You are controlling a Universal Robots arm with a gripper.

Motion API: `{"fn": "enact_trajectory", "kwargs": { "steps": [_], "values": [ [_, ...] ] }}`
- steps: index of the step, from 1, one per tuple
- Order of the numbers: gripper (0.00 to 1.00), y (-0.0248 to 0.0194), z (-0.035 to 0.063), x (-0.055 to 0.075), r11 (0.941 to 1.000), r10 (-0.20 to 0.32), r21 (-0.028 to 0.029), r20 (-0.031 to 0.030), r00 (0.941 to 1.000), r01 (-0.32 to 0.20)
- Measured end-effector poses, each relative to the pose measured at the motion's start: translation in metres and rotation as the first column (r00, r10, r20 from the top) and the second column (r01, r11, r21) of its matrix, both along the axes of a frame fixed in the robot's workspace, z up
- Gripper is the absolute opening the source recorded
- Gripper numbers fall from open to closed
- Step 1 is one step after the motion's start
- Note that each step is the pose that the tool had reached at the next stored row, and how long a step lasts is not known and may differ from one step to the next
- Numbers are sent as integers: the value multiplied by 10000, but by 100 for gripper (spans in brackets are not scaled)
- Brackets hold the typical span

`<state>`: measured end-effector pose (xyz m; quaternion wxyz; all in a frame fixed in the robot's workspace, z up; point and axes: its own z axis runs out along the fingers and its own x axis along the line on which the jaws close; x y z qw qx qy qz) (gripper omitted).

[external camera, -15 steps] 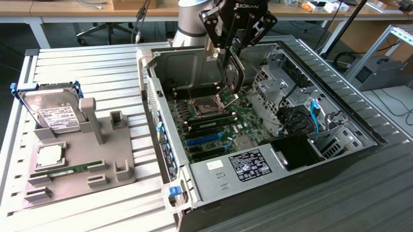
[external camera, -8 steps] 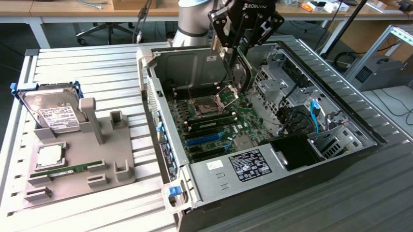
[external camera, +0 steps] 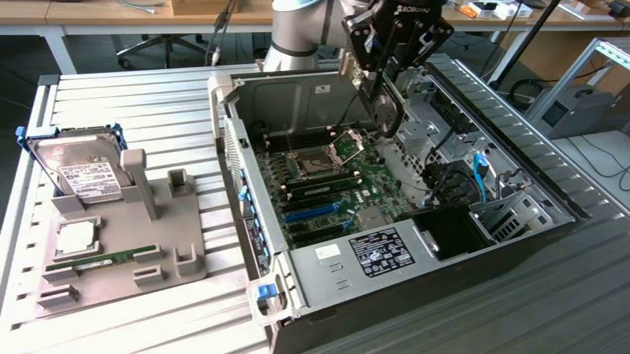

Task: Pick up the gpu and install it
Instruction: 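Pick up the gpu and move the gpu toward the slot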

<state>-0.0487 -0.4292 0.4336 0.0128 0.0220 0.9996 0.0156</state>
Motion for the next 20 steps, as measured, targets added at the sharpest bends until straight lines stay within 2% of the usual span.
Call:
{"fn": "enact_trajectory", "kwargs": {
  "steps": [2,12,14,20],
  "values": [
    [27,1,0,122,10000,3,0,0,10000,-3],
    [27,2,0,432,10000,77,1,0,10000,-77],
    [27,3,0,532,9999,121,1,0,9999,-121],
    [27,5,0,663,9996,271,1,0,9996,-271]
  ]
}}
